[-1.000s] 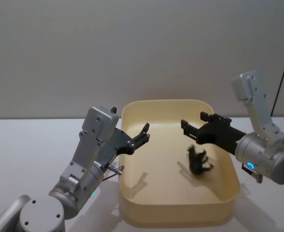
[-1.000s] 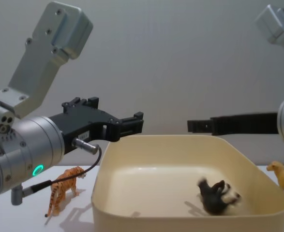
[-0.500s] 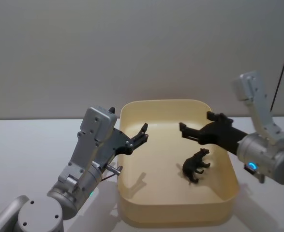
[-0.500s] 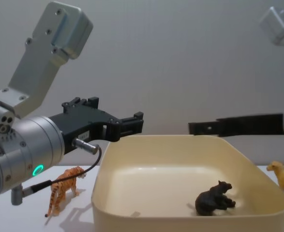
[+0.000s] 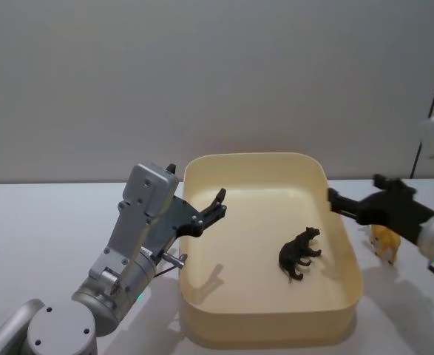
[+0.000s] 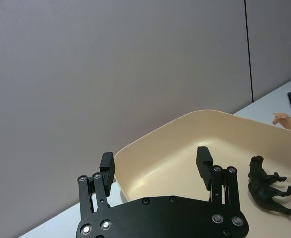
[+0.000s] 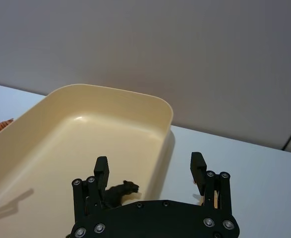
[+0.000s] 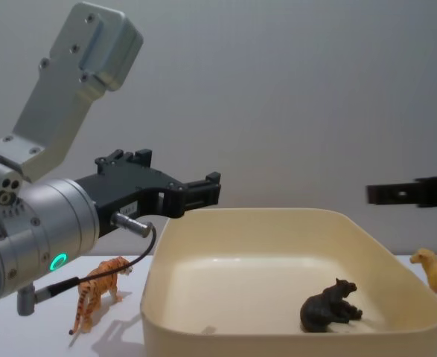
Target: Pick up the toy alternately with two hands and place it into the central storage box.
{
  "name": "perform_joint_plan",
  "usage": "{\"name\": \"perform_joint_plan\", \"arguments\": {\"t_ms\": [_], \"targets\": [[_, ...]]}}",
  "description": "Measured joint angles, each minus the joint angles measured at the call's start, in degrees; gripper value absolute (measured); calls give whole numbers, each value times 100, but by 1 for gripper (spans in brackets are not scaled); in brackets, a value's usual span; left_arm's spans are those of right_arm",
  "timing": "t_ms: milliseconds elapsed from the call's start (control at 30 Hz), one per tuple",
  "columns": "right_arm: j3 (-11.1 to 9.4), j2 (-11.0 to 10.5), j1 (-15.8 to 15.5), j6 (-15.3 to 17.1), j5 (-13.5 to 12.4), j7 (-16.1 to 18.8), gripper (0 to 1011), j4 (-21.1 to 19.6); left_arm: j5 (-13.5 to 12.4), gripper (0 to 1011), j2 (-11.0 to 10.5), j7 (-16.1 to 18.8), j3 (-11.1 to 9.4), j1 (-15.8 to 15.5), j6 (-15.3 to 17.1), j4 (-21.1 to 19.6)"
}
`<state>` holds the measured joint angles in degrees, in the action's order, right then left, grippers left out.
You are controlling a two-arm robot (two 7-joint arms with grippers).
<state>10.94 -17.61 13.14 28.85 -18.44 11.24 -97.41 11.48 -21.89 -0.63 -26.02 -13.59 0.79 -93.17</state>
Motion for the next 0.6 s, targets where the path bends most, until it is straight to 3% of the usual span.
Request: {"name": "perform_joint_plan", "arguments": {"t_ms": [300, 600], "targets": [[-263, -340, -417, 142, -217, -310, 1001, -449, 0, 1002, 0, 0, 0, 0, 0, 0], [-388, -512, -694, 298, -314, -508, 1001, -631, 0, 1002, 0, 0, 0, 0, 0, 0]]}}
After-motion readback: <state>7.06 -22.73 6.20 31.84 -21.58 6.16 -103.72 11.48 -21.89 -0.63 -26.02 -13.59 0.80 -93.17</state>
